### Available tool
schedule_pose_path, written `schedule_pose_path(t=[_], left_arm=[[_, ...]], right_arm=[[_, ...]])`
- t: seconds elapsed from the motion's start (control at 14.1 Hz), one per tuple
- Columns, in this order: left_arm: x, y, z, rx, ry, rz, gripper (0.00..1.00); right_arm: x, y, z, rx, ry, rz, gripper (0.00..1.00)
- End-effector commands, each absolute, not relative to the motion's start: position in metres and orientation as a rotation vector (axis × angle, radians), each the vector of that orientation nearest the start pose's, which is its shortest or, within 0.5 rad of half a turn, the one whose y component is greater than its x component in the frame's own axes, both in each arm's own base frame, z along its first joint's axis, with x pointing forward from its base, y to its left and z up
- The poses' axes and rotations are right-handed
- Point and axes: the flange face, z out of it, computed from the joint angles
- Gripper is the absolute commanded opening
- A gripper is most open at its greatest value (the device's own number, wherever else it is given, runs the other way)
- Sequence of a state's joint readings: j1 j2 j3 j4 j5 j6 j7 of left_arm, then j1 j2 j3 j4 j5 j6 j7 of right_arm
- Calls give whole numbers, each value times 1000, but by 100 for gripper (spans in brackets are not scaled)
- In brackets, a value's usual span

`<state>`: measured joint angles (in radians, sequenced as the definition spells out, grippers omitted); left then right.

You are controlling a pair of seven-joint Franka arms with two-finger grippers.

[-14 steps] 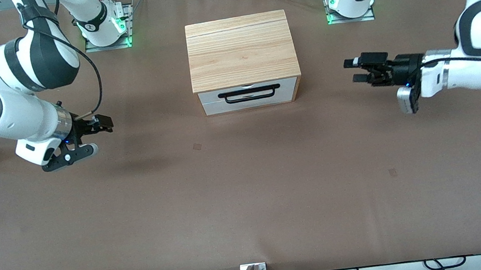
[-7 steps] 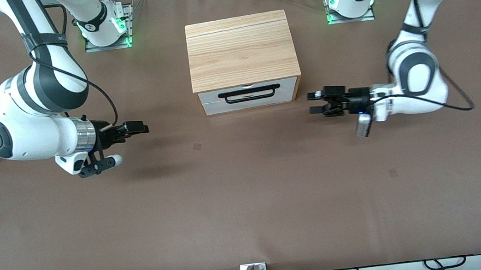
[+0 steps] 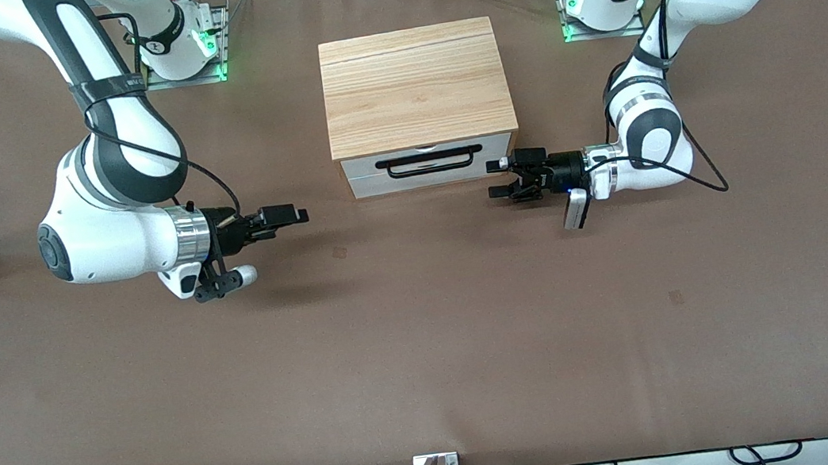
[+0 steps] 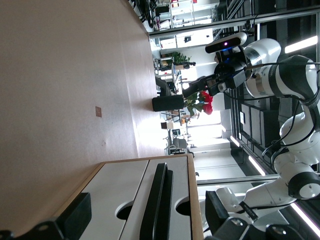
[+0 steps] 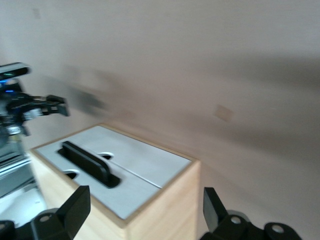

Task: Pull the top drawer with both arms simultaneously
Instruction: 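Close the right gripper and the left gripper on the black handle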

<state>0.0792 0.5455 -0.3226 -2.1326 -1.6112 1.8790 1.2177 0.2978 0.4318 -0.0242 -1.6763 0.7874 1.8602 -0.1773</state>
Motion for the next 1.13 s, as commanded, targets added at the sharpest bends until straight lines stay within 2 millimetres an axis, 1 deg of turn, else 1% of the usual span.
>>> schedule_pose_path(t=[0.0,0.14,0.21,0.35,0.5,0.57,0.64,0.71,0.78,0.85,0.99,1.06], left_arm=[[488,-220,175,1639,-84,136,100],[475,-233,167,1623,-85,168,100],[470,-238,163,1619,-82,167,99],[471,-239,164,1614,-68,175,96],[470,-244,164,1605,-68,190,94],[469,-247,161,1599,-56,206,91],[464,-254,159,1588,-45,211,89],[462,-259,159,1582,-60,222,83],[462,-259,159,1581,-64,225,75],[463,-255,159,1579,-59,229,66],[467,-246,161,1574,-45,238,60],[461,-245,157,1580,-39,228,60]], right_arm=[[610,241,352,-2283,-124,304,100],[609,253,352,-2175,-144,268,100],[609,258,345,-2095,-150,245,100],[610,266,331,-1977,-157,189,100],[607,283,314,-1905,-168,151,100],[608,286,300,-1866,-173,123,100],[605,289,279,-1819,-172,97,100],[599,293,262,-1768,-184,55,100],[589,303,245,-1709,-172,50,100],[583,305,231,-1682,-156,35,100],[563,320,206,-1642,-136,43,100],[555,325,199,-1635,-134,62,100]])
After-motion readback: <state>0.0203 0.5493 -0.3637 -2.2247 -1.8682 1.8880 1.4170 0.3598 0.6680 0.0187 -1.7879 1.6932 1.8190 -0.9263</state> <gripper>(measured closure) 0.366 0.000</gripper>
